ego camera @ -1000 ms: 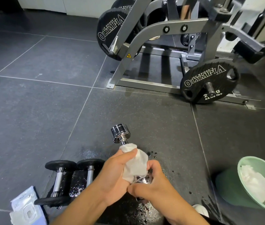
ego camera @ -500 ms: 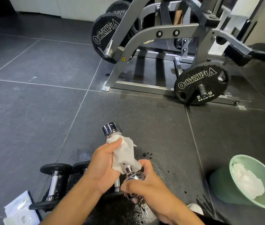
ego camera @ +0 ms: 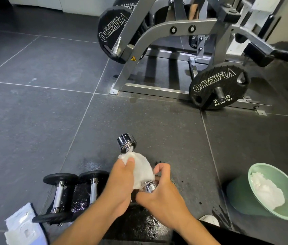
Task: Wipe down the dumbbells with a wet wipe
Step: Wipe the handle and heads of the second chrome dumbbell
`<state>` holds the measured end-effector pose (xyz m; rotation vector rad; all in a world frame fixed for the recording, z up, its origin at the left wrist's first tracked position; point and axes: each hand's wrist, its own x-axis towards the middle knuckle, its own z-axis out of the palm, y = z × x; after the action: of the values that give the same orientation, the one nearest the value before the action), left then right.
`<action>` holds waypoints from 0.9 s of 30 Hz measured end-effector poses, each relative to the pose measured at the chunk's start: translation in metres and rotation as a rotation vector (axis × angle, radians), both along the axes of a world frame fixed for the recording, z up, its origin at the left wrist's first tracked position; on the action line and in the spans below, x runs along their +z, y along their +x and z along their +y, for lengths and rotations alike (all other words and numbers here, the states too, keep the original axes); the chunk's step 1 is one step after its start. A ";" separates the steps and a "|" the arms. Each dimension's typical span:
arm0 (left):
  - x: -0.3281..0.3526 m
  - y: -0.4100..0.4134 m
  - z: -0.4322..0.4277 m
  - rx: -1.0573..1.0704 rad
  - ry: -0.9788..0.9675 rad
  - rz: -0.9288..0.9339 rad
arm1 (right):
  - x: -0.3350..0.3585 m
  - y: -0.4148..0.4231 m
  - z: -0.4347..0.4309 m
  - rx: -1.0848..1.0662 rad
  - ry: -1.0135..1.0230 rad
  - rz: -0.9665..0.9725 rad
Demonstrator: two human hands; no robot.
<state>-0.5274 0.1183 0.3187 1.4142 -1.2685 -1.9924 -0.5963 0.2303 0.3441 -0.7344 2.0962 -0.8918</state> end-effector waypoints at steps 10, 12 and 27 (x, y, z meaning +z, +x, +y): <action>-0.005 0.004 -0.035 0.479 0.392 0.210 | -0.006 0.006 0.001 0.054 -0.078 -0.279; -0.002 0.005 -0.040 0.468 0.387 0.244 | -0.005 0.005 0.002 0.090 -0.106 -0.303; 0.029 0.025 -0.069 0.117 0.514 0.827 | 0.003 0.005 0.015 0.322 -0.387 -1.156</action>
<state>-0.5020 0.0495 0.3477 0.6360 -0.3204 -2.5052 -0.5916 0.2450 0.3466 -0.5097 0.7805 -1.1575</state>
